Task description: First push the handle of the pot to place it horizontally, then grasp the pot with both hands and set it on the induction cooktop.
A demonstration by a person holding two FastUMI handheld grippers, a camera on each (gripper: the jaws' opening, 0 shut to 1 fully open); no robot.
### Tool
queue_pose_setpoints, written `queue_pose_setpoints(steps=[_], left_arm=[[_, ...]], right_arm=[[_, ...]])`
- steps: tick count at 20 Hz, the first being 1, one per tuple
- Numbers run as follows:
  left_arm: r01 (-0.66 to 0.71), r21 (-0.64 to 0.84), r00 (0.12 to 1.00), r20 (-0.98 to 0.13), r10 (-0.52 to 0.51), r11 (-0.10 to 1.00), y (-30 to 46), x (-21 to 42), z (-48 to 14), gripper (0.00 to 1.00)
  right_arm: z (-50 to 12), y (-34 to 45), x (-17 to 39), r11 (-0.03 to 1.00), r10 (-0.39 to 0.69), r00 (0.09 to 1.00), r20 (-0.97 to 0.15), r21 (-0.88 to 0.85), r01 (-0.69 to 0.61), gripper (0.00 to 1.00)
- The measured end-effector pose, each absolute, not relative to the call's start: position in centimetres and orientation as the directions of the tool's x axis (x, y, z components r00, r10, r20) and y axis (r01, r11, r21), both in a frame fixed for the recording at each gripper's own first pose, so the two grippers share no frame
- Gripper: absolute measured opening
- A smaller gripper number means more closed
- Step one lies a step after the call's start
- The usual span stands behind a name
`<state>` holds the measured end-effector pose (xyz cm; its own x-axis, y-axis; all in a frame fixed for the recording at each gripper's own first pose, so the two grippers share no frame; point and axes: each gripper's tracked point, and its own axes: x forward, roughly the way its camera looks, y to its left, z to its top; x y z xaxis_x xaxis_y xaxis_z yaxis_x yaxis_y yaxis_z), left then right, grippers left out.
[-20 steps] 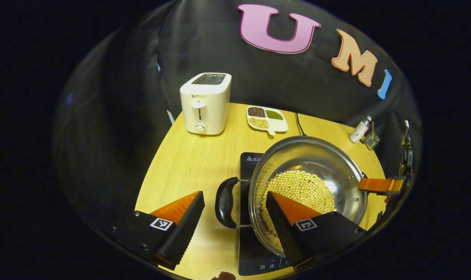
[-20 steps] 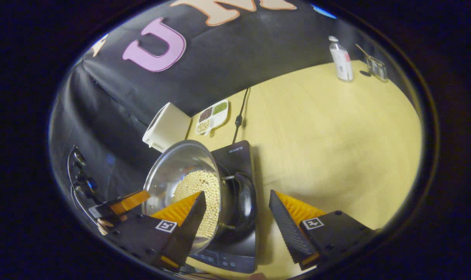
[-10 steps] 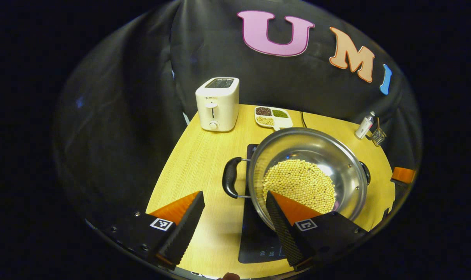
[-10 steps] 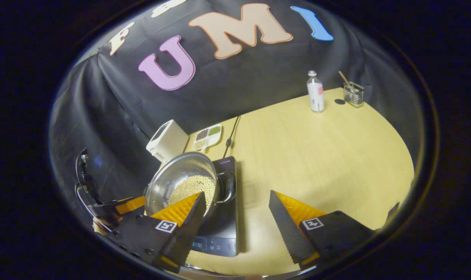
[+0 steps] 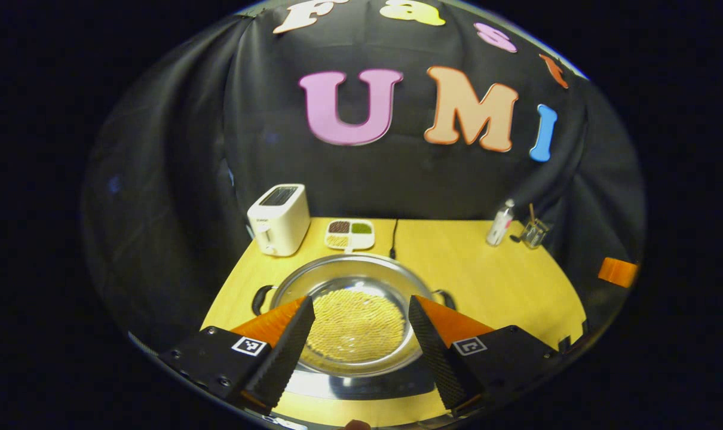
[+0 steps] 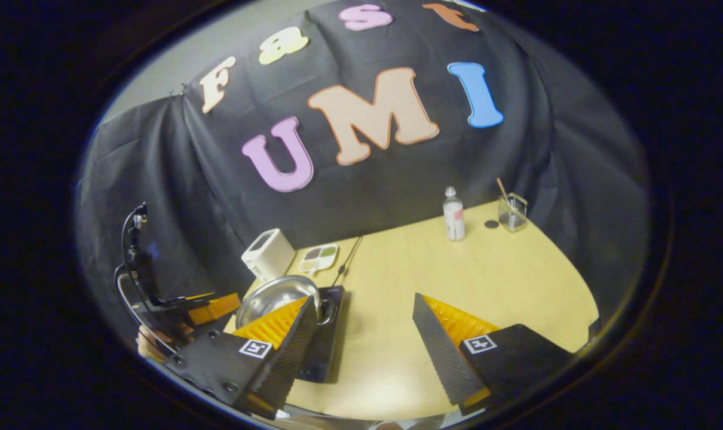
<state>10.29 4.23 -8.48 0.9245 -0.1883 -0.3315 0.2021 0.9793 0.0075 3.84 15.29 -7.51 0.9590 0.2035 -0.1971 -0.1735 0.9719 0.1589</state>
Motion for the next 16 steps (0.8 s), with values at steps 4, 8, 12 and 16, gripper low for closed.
queue_pose_setpoints(steps=[4,8,12,16], left_arm=[[0.235,-0.001,0.957,-0.174,-0.232,0.972,-3.4,6.9,-3.0,0.97],[0.246,0.026,0.969,0.017,-0.246,0.969,-9.1,2.9,2.6,0.96],[0.196,0.032,0.970,0.139,-0.198,0.980,-11.3,-0.9,5.3,0.96],[0.137,0.081,0.970,0.189,-0.150,0.987,-11.1,-3.9,5.6,0.96]], right_arm=[[-1.1,9.5,0.5,0.983,0.181,0.981,-0.072,0.044,-0.178,0.92],[3.8,4.6,-2.1,0.987,0.141,0.989,0.034,-0.077,-0.138,0.92],[6.8,1.6,-5.0,0.986,0.117,0.985,0.127,-0.136,-0.099,0.99],[6.8,-0.4,-7.3,0.985,0.096,0.983,0.155,-0.156,-0.071,0.93]])
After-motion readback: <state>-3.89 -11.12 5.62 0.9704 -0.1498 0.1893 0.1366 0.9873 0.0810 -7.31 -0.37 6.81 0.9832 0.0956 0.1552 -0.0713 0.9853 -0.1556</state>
